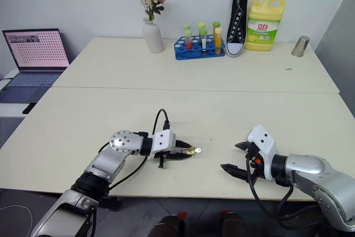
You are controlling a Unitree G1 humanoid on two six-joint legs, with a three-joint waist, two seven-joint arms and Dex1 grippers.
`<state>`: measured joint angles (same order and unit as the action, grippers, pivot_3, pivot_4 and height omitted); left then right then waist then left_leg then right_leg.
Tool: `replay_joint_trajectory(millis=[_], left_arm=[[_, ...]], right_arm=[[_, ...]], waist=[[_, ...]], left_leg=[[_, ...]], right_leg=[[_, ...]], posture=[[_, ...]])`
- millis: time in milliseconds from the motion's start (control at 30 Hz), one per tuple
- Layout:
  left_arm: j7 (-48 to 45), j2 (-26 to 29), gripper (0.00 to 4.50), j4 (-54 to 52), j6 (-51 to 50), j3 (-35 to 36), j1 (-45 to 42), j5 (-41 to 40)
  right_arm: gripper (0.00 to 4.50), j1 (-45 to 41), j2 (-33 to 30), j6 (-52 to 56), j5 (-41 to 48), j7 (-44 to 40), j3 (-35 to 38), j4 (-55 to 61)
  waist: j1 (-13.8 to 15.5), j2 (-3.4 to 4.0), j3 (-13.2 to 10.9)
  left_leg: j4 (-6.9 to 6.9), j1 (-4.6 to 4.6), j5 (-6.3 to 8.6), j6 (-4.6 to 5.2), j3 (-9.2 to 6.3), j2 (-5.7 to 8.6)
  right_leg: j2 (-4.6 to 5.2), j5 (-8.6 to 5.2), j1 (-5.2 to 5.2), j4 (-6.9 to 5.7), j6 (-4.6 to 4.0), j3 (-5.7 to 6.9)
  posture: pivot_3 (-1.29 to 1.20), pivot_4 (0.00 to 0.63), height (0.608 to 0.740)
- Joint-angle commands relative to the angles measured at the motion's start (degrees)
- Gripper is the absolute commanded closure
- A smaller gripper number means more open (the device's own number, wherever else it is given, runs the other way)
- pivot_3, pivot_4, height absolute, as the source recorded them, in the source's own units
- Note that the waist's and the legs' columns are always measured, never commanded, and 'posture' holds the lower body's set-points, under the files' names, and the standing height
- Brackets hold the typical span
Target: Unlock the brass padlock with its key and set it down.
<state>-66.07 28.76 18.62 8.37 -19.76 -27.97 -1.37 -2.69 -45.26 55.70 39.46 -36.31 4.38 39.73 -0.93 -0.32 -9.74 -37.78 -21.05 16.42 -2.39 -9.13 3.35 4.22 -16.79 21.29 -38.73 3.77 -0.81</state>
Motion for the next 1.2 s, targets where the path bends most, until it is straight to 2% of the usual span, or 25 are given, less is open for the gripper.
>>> replay_joint_trajectory(millis=[33, 167, 267, 467, 733, 1133, 1200], left_arm=[[4.3, -0.2, 3.52, 0.1, 4.7, 0.5, 1.3, 2.9], [10.7, -0.1, 3.52, -1.7, 26.0, 5.4, 2.1, 2.1], [16.2, 1.5, 3.52, -1.0, 39.8, 7.6, 2.6, 5.6], [22.3, 3.9, 3.52, 0.8, 54.1, 8.5, 1.7, 10.1], [27.2, 4.2, 3.52, -1.3, 55.5, 7.7, 2.0, 14.7], [30.5, 5.5, 3.52, -1.9, 54.9, 7.0, 1.6, 17.0], [30.7, 5.7, 3.52, -1.9, 54.4, 6.6, 1.7, 17.0]], right_arm=[[0.0, 0.1, -0.2, -3.5, -0.8, -1.2, 0.3, 1.4], [0.0, 0.0, 1.1, -8.3, -1.9, -2.3, 0.1, 0.5], [0.0, -1.6, 2.9, -9.0, -0.1, -3.2, -0.5, -0.5], [0.0, -7.5, 7.7, -7.0, 3.4, -3.3, -2.3, -5.1], [0.0, -14.5, 12.4, -2.9, 7.3, -3.0, -4.5, -9.7], [0.0, -16.1, 13.5, -3.5, 6.2, -3.3, -7.7, -10.9], [0.39, -16.2, 13.9, -3.3, 6.5, -2.9, -7.5, -10.9]], waist=[[0.0, -0.01, 0.0], [0.0, -0.13, -0.1], [0.0, -0.14, -0.1], [-0.1, -0.16, -0.1], [-0.1, -0.15, -0.1], [-0.6, -0.15, -0.1], [-0.6, -0.15, -0.1]], left_leg=[[0.0, 0.0, 0.0, 0.0, 0.0, -0.02], [0.04, -0.05, 0.0, -0.01, -0.02, -0.08], [0.06, -0.16, -0.01, -0.02, -0.03, -0.19], [0.13, -0.15, 0.0, -0.02, 0.03, -0.05], [0.25, -0.2, 0.0, -0.02, 0.01, 0.01], [0.44, -0.26, -0.01, -0.02, 0.03, 0.01], [0.47, -0.26, -0.01, -0.02, 0.03, 0.01]], right_leg=[[0.0, 0.0, 0.0, 0.0, 0.01, -0.01], [-0.01, 0.05, 0.13, 0.01, -0.09, -0.04], [0.0, 0.06, 0.26, 0.06, -0.11, -0.06], [0.01, 0.06, 0.24, 0.14, -0.11, -0.1], [-0.01, 0.07, 0.35, 0.15, -0.12, -0.07], [-0.04, 0.07, 0.53, 0.13, -0.12, -0.07], [-0.04, 0.07, 0.56, 0.13, -0.12, -0.07]], posture=[[0.0, 0.15, 0.74], [0.0, 0.15, 0.74], [0.0, 0.15, 0.74], [0.0, 0.15, 0.74], [0.0, 0.15, 0.74], [0.0, 0.15, 0.74], [0.0, 0.15, 0.74]])
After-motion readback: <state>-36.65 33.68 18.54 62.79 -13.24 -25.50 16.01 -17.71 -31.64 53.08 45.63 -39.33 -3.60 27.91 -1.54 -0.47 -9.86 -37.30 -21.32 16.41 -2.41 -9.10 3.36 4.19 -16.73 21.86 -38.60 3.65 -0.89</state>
